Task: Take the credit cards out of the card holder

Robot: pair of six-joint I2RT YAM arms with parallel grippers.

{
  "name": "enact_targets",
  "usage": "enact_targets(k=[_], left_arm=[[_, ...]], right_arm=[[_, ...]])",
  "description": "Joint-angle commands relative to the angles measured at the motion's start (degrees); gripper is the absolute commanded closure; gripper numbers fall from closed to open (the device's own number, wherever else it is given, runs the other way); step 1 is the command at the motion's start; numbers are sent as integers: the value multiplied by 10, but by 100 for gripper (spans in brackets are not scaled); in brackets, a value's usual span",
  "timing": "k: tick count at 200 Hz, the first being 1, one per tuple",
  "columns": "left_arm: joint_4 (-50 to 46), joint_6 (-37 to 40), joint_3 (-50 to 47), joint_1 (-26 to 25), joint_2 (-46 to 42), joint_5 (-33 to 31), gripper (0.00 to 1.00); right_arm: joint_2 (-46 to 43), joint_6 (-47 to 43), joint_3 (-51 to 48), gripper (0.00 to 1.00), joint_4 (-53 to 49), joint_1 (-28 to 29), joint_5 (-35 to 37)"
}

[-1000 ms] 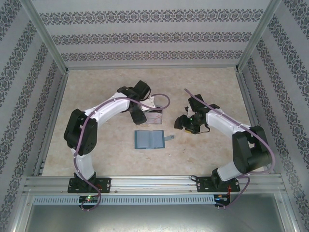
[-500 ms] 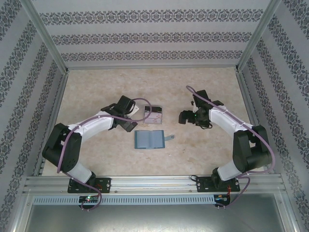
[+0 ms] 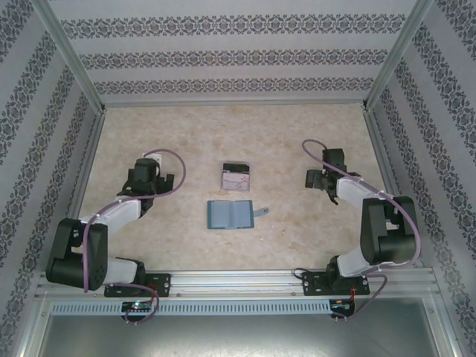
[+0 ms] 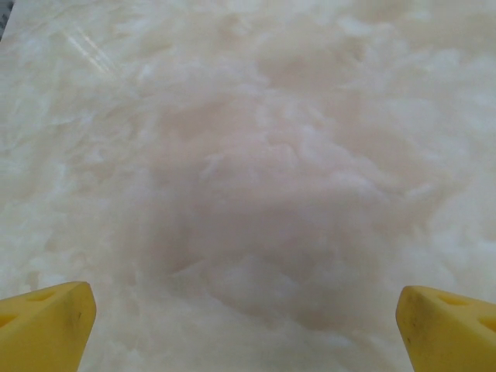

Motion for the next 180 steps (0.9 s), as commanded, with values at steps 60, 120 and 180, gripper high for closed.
enact_targets(k=[60, 120, 180], left_arm=[[383, -48, -73, 74, 119, 146, 0], [437, -44, -90, 70, 142, 127, 0], [432, -35, -88, 51, 141, 87, 0]], right_arm=[[-34, -72, -138, 5, 449, -7, -72], [2, -78, -182, 2, 555, -8, -88], [2, -75, -188, 2, 568, -5, -70]])
